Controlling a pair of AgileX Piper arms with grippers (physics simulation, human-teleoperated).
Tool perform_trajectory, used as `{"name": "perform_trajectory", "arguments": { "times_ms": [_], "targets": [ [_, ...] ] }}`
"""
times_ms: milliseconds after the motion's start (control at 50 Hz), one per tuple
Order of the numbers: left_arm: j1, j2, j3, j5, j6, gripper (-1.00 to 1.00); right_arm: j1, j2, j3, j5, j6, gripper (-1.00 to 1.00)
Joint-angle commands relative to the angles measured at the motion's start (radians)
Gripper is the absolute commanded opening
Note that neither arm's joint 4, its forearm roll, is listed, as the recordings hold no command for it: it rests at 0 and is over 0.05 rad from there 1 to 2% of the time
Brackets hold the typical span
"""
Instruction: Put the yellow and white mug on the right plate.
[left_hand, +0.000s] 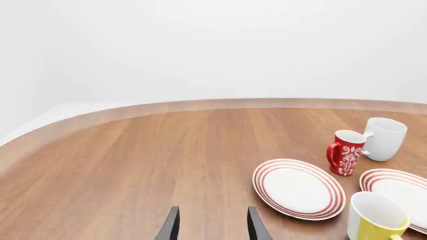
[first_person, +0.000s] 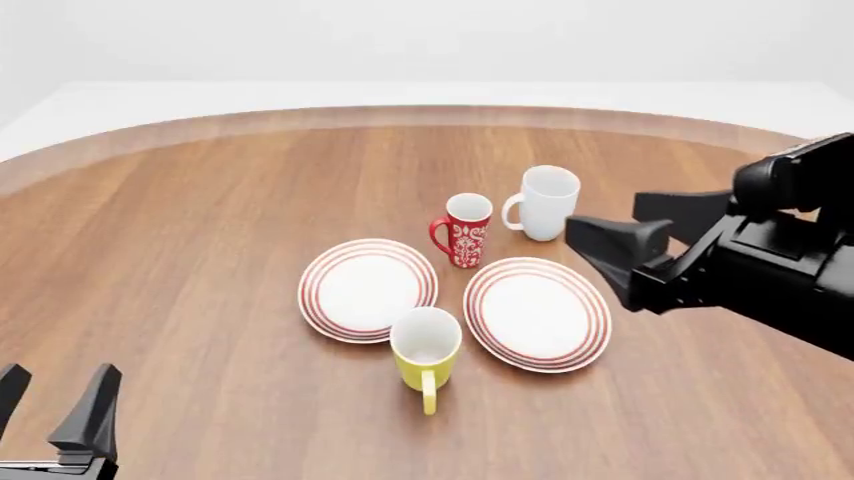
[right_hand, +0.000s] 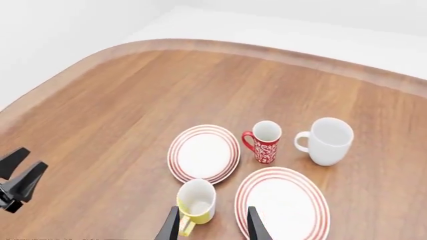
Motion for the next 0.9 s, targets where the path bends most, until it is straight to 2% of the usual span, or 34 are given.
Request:
{"name": "perform_trajectory", "arguments": {
  "times_ms": [20,220,340,400,420,460,520,680,760,840,860,900],
  "targets": [
    [0.0,0.0,0.0,0.0,0.0,1.0,0.016,0.021,-0.028,0.015,0.001,1.0],
    [0.0,0.0,0.0,0.0,0.0,1.0,0.016,0.056,-0.047,0.009,0.013,1.0],
    [0.0,0.0,0.0,0.0,0.0,1.0,0.001,0.077,-0.076,0.03,0.041,1.0],
    [0.0,0.0,0.0,0.0,0.0,1.0,-0.013,0.102,-0.095,0.057,0.02,1.0],
    [0.0,0.0,0.0,0.0,0.0,1.0,0.0,0.106,-0.103,0.059,0.036,1.0],
    [0.0,0.0,0.0,0.0,0.0,1.0,-0.001,0.131,-0.11,0.08,0.015,1.0],
    [0.0,0.0,0.0,0.0,0.0,1.0,0.0,0.138,-0.118,0.093,0.043,1.0],
    [0.0,0.0,0.0,0.0,0.0,1.0,0.022,0.192,-0.15,0.135,0.062,1.0],
    [0.0,0.0,0.0,0.0,0.0,1.0,0.012,0.227,-0.194,0.181,0.077,1.0],
    [0.0,0.0,0.0,0.0,0.0,1.0,-0.013,0.236,-0.166,0.179,0.095,1.0],
    [0.0,0.0,0.0,0.0,0.0,1.0,-0.02,0.233,-0.168,0.181,0.114,1.0],
    [0.0,0.0,0.0,0.0,0.0,1.0,-0.022,0.241,-0.174,0.192,0.112,1.0]
  ]
}}
